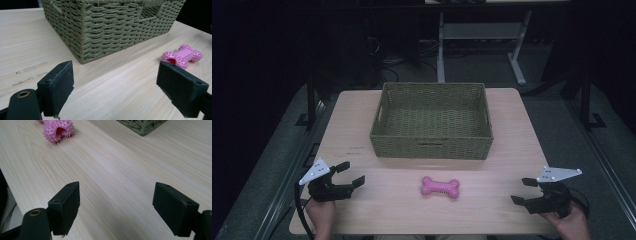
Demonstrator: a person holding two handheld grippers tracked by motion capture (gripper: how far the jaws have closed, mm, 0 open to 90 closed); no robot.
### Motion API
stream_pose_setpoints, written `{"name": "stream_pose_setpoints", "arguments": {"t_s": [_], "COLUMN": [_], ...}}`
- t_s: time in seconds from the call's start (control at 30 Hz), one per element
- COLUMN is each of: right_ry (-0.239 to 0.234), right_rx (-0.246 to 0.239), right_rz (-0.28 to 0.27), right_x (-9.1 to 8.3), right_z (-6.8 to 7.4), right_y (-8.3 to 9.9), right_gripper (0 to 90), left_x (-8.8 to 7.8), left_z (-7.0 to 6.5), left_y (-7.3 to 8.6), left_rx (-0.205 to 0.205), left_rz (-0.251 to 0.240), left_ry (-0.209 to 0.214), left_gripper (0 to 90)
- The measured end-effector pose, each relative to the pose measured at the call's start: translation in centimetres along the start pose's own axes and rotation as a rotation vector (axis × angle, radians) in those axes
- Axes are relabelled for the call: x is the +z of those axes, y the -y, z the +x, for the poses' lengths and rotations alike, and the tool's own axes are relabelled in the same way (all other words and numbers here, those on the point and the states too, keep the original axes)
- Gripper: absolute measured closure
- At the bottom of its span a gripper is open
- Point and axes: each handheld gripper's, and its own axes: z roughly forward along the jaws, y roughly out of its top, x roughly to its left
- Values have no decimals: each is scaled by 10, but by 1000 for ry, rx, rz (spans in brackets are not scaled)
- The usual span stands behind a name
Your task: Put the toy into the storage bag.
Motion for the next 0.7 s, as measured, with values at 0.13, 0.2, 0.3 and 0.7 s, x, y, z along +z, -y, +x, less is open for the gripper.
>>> {"name": "stream_pose_setpoints", "arguments": {"t_s": [0.13,0.2,0.3,0.7], "right_ry": [-14,-22,-28,-38], "right_rx": [-15,-27,-51,-169], "right_rz": [8,15,23,69], "right_x": [-2,-2,0,15], "right_z": [-1,-1,1,24], "right_y": [-8,-14,-23,-60], "right_gripper": [212,212,212,212], "left_x": [1,1,2,-1], "left_z": [0,1,1,0], "left_y": [-1,-1,0,-2], "left_rx": [0,0,1,11], "left_rz": [-3,-1,6,-10], "left_ry": [-5,-2,1,9], "left_gripper": [139,139,139,139]}}
